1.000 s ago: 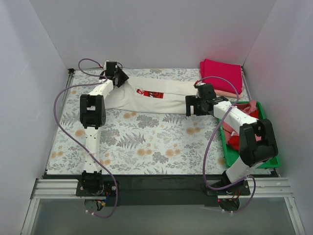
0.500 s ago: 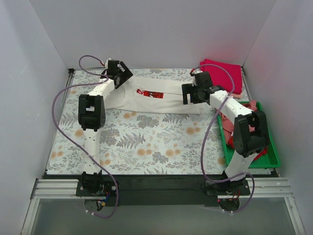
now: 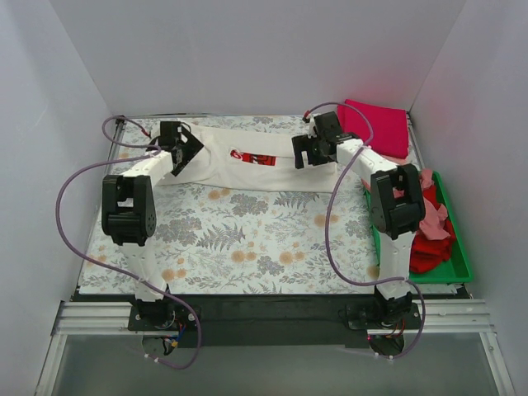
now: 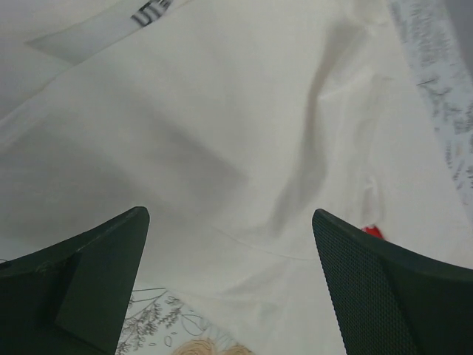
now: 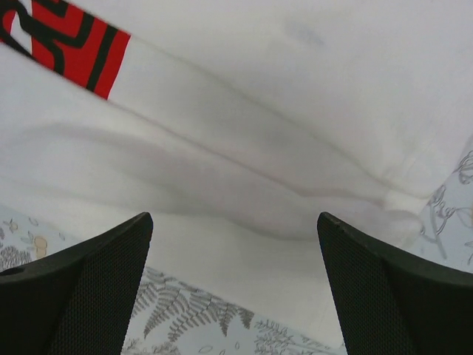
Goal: Fold and stack the t-shirts
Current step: Fold the tshirt
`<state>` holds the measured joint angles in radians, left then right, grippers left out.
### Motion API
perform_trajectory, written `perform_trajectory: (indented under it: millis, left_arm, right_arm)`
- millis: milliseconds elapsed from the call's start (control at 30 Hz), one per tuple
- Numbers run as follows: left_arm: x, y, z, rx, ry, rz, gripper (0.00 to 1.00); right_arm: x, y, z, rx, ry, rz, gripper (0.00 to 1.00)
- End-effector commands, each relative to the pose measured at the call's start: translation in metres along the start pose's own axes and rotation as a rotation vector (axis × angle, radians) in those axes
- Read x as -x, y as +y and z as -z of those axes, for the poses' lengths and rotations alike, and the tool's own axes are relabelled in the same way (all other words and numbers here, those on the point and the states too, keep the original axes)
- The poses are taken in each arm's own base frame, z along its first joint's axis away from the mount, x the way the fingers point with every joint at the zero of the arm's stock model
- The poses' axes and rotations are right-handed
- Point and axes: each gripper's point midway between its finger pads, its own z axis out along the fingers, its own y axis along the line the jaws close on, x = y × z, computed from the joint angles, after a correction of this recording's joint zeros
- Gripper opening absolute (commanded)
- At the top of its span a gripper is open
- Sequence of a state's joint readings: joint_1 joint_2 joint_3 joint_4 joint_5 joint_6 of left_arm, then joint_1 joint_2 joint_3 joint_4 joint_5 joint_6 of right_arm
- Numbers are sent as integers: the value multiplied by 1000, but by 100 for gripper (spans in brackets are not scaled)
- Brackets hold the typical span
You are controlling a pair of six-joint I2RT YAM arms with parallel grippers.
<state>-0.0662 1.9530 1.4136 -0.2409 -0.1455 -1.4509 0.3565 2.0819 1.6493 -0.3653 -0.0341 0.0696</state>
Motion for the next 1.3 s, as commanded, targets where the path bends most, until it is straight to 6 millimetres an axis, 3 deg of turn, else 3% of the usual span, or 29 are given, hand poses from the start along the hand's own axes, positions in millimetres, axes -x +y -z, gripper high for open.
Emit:
perform_trajectory:
  millis: [0, 167, 400, 500, 533, 700, 767, 933, 1033, 1067, 1133, 1200, 1233, 1267]
  left_arm:
    - [-34, 30, -14, 65, 105, 39, 93]
    - [-43, 54, -27, 126, 139, 67, 92]
    - [-37, 68, -32, 162, 128, 89, 92]
    - [-36, 67, -35, 161, 129, 86, 93]
    - [-23, 78, -38, 177, 113, 115, 92]
    - [-23, 83, -45, 177, 130, 118, 93]
    - [-21, 87, -48, 189, 127, 120, 93]
    - [-18, 85, -60, 186, 131, 115, 93]
    - [-16, 75, -71, 159, 144, 112, 93]
    - [-15, 72, -74, 149, 147, 109, 93]
    - [-11, 62, -84, 118, 152, 102, 93]
    - [-14, 59, -96, 100, 170, 91, 92]
    - [-8, 45, -99, 53, 176, 93, 93]
    - [-6, 38, -103, 29, 181, 82, 93]
  right_arm:
    - [4, 33, 35, 85, -63, 57, 98]
    - [-15, 58, 39, 177, -70, 50, 98]
    - [-18, 57, 4, 173, -34, 29, 98]
    - [-12, 43, -15, 116, -38, 15, 98]
    - [-10, 39, -19, 105, -39, 8, 98]
    - [20, 0, -42, 34, -91, -56, 98]
    - [22, -7, -48, 33, -92, -50, 98]
    - [-18, -10, -64, 74, -3, -59, 98]
    - [-33, -7, -60, 94, 29, -77, 98]
    - [-50, -5, -60, 98, 63, -88, 98]
    - [-55, 1, -47, 115, 65, -118, 98]
    - [-79, 11, -31, 141, 98, -137, 98]
    - [-89, 18, -25, 151, 113, -159, 98]
    - [-114, 25, -9, 165, 147, -166, 98]
